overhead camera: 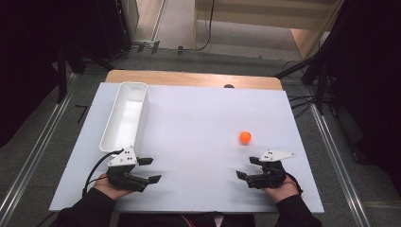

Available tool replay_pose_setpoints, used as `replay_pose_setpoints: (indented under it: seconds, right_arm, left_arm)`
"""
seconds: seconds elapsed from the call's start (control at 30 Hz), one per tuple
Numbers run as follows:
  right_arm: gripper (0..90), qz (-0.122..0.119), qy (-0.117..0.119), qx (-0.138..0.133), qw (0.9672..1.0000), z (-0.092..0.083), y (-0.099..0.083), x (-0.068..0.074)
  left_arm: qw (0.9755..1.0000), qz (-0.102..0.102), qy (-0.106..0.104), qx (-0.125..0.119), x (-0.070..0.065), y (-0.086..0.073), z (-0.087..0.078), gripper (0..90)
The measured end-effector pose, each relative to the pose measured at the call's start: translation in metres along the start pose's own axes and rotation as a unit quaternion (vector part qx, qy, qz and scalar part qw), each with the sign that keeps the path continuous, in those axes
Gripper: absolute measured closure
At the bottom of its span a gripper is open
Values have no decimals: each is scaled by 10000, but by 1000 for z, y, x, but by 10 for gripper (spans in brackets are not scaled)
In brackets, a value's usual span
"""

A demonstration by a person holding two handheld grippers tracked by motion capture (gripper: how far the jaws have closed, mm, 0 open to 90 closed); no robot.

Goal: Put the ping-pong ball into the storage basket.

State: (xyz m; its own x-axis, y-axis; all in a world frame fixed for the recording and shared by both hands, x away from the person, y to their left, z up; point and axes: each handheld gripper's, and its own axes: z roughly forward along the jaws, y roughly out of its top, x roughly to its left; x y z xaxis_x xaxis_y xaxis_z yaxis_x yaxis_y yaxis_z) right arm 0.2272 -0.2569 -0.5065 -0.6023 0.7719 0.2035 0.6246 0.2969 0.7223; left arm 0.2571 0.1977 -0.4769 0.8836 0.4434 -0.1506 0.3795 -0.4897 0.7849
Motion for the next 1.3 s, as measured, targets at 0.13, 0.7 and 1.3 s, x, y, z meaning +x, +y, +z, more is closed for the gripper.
replay_pose_setpoints:
  seconds: [0.13,0.7,1.3]
  right_arm:
    - [176,9,0,-20,10000,-1,0,0]
    - [176,-74,80,72,9999,2,0,1]
    - [176,-69,80,104,9999,2,0,1]
  left_arm:
    - [10000,3,-9,-13,0,0,0,289]
    - [10000,-24,60,-38,0,1,-1,288]
    - [9999,-89,-52,-93,-4,14,8,288]
